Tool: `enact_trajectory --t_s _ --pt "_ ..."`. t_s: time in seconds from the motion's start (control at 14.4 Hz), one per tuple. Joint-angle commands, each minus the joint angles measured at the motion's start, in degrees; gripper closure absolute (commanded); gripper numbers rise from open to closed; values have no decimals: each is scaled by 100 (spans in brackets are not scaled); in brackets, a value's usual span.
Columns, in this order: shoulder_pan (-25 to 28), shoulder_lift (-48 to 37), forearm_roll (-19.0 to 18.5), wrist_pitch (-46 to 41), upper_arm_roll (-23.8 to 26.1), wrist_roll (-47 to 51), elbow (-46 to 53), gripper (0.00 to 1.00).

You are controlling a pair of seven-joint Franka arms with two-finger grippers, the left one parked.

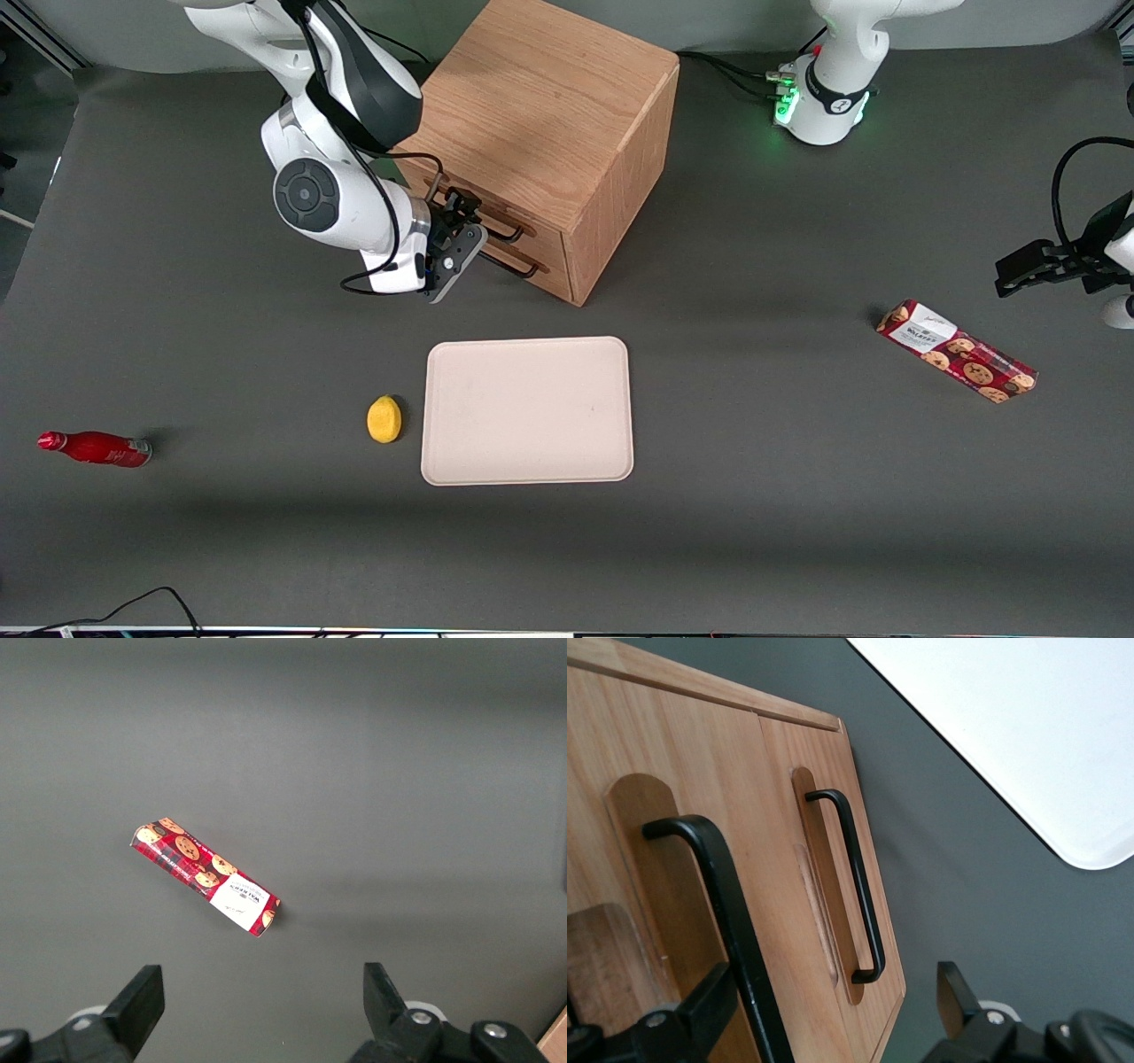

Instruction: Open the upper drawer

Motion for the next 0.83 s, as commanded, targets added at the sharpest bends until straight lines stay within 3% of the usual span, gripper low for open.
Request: enact_trajectory --t_s 0.0,0.49,0.76 --pt "23 -150 161 291 -23 -52 -279 0" --pt "-12 165 21 565 -137 -131 -113 0" --pt "-21 491 -393 573 -251 -131 204 0"
